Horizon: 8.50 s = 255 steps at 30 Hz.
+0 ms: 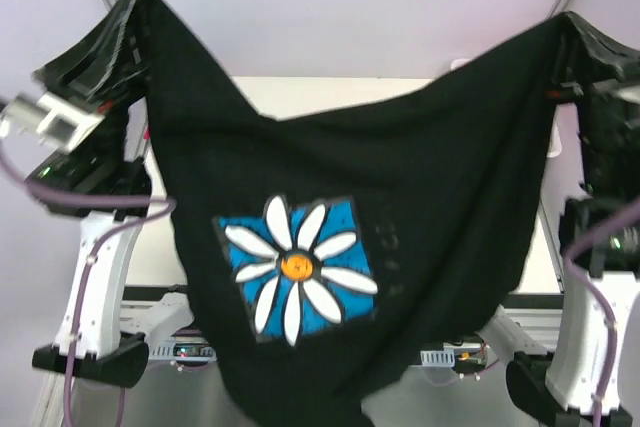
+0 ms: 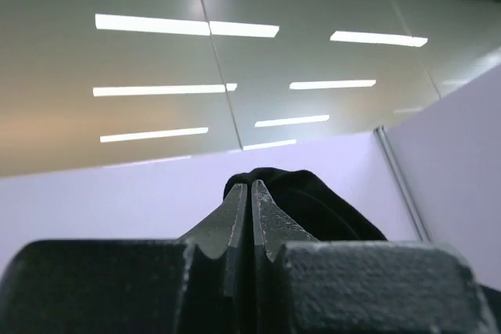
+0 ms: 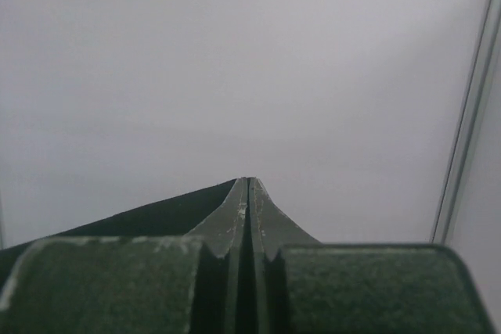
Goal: Fold and stack the t-shirts
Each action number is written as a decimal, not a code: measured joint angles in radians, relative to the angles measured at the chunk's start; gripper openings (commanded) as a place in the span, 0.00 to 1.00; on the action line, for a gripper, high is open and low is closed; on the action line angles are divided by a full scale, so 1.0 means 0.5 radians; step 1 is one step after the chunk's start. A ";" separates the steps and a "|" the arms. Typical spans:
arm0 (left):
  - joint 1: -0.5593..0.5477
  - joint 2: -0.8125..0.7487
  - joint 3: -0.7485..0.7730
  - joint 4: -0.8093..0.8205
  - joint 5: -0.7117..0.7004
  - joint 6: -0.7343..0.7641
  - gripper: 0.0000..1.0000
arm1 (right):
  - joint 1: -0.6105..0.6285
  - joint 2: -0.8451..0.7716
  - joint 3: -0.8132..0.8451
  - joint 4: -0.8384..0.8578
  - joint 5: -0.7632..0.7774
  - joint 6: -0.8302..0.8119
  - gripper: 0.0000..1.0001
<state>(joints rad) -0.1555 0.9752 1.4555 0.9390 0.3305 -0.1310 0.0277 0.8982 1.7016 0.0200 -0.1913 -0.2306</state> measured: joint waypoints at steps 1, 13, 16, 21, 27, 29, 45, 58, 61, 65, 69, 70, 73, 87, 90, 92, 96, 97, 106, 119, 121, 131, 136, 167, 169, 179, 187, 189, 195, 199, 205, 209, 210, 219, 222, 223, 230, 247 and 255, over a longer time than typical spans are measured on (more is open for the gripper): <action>0.000 0.060 -0.032 0.027 -0.003 0.010 0.00 | 0.000 0.063 -0.040 0.018 -0.001 -0.014 0.00; 0.015 1.150 0.248 0.403 -0.069 0.032 0.00 | -0.003 1.063 0.034 0.373 -0.027 -0.094 0.00; 0.027 1.374 0.491 0.386 -0.062 0.022 0.00 | -0.005 1.243 0.169 0.394 -0.050 -0.088 0.01; 0.040 1.462 0.695 0.390 -0.042 0.002 0.00 | -0.005 1.325 0.299 0.460 -0.077 -0.079 0.01; 0.040 1.296 0.517 0.544 -0.035 -0.066 0.00 | -0.007 1.170 0.171 0.600 -0.100 -0.071 0.01; 0.040 1.202 0.371 0.578 -0.037 -0.085 0.00 | -0.007 1.070 0.043 0.632 -0.107 -0.064 0.00; 0.039 -0.545 -1.712 0.299 -0.237 -0.194 0.00 | -0.008 -0.091 -1.410 0.182 -0.137 0.128 0.01; 0.039 -1.752 -1.656 -0.945 -0.336 -0.599 0.99 | -0.008 -0.767 -1.238 -0.952 -0.076 0.451 0.96; 0.039 -1.753 -1.461 -1.153 -0.382 -0.600 0.99 | -0.008 -0.867 -1.215 -1.029 -0.034 0.472 0.96; 0.039 -1.727 -1.318 -1.243 -0.439 -0.609 0.99 | -0.008 -0.851 -1.080 -1.080 -0.019 0.476 0.96; 0.039 -1.605 -1.282 -1.247 -0.425 -0.646 0.99 | -0.008 -0.779 -0.993 -1.086 -0.040 0.479 0.96; 0.039 -1.567 -1.283 -1.247 -0.411 -0.655 0.99 | -0.008 -0.755 -0.986 -1.086 -0.056 0.482 0.96; 0.039 -1.400 -1.314 -1.254 -0.348 -0.722 0.99 | -0.008 -0.645 -0.964 -1.115 -0.170 0.491 0.96; 0.039 -0.375 -1.435 -1.528 -0.167 -0.981 0.99 | -0.008 0.169 -1.041 -1.344 -0.283 0.422 0.96; 0.040 -0.058 -1.386 -1.551 -0.117 -0.979 0.99 | -0.008 0.414 -1.005 -1.353 -0.240 0.382 0.96; 0.039 0.131 -1.299 -1.590 -0.075 -0.964 0.99 | -0.008 0.591 -0.945 -1.354 -0.215 0.377 0.96; 0.040 0.575 -0.970 -1.640 0.073 -0.904 0.99 | -0.008 0.842 -0.793 -1.347 -0.207 0.394 0.96; 0.040 0.704 -0.843 -1.668 0.120 -0.893 0.99 | -0.008 0.892 -0.745 -1.347 -0.209 0.401 0.96; 0.214 1.864 0.226 -1.962 0.513 -0.871 0.99 | 0.016 0.999 -0.558 -1.323 -0.240 0.416 0.96; 0.308 2.296 0.910 -2.698 0.311 -0.476 0.99 | 0.165 0.864 -0.563 -1.411 -0.128 0.378 0.96; 0.302 2.267 0.890 -2.725 0.410 -0.499 0.99 | 0.223 0.890 -0.561 -1.411 -0.109 0.377 0.99; 0.298 1.745 0.353 -2.816 0.679 -0.632 0.99 | 0.577 1.595 -0.156 -1.331 -0.234 0.401 0.95; 0.296 1.790 0.697 -2.969 0.604 -0.522 0.94 | 0.610 1.495 -0.174 -1.360 -0.224 0.389 0.95; 0.143 0.481 -0.171 -2.855 1.300 -0.580 0.99 | 0.873 0.647 -0.420 -1.571 0.113 0.397 0.96; 0.143 0.531 -0.272 -2.728 1.423 -0.609 0.99 | 0.901 0.622 -0.420 -1.579 0.126 0.405 0.96; 0.073 1.236 0.217 -2.938 0.447 -0.212 0.99 | 0.983 0.480 -0.536 -1.665 0.271 0.410 0.96; 0.061 2.132 1.270 -3.067 -0.176 0.041 0.93 | 0.988 0.389 -0.555 -1.743 0.323 0.407 0.96; 0.062 2.339 1.394 -3.108 -0.310 0.082 0.90 | 0.988 0.367 -0.562 -1.759 0.324 0.406 0.96; 0.078 2.780 1.566 -3.207 -0.401 0.130 0.86 | 0.990 0.336 -0.589 -1.791 0.322 0.391 0.96; 0.092 2.873 1.567 -3.221 -0.359 0.110 0.84 | 0.990 0.338 -0.601 -1.791 0.314 0.386 0.96; 0.098 2.885 1.604 -3.134 -0.318 0.074 0.81 | 0.995 0.337 -0.630 -1.781 0.293 0.386 0.95; 0.104 2.889 1.621 -3.041 -0.296 0.068 0.78 | 1.005 0.329 -0.681 -1.766 0.256 0.387 0.95; 0.104 2.894 1.624 -3.022 -0.291 0.066 0.78 | 1.009 0.325 -0.697 -1.766 0.245 0.387 0.95; 0.104 3.063 1.707 -2.933 -0.247 0.013 0.77 | 1.026 0.316 -0.723 -1.755 0.195 0.388 0.95; 0.104 3.088 1.707 -2.943 -0.249 -0.001 0.75 | 1.030 0.317 -0.723 -1.746 0.186 0.388 0.95; 0.104 3.088 1.705 -2.951 -0.250 -0.005 0.75 | 1.033 0.317 -0.723 -1.742 0.185 0.389 0.95; 0.105 3.087 1.704 -2.974 -0.268 0.002 0.75 | 1.070 0.318 -0.723 -1.738 0.172 0.394 0.95; 0.105 3.088 1.705 -3.177 -0.240 0.034 0.68 | 1.082 0.225 -0.723 -1.739 0.172 0.403 0.94; 0.105 3.098 1.726 -3.224 -0.077 0.029 0.68 | 1.082 0.214 -0.723 -1.743 0.174 0.403 0.94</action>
<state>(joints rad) -0.1032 2.5240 2.3184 -0.6731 0.2920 -0.1165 0.5686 1.0050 1.3403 -0.8516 -0.1043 -0.0292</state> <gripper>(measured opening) 0.687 0.943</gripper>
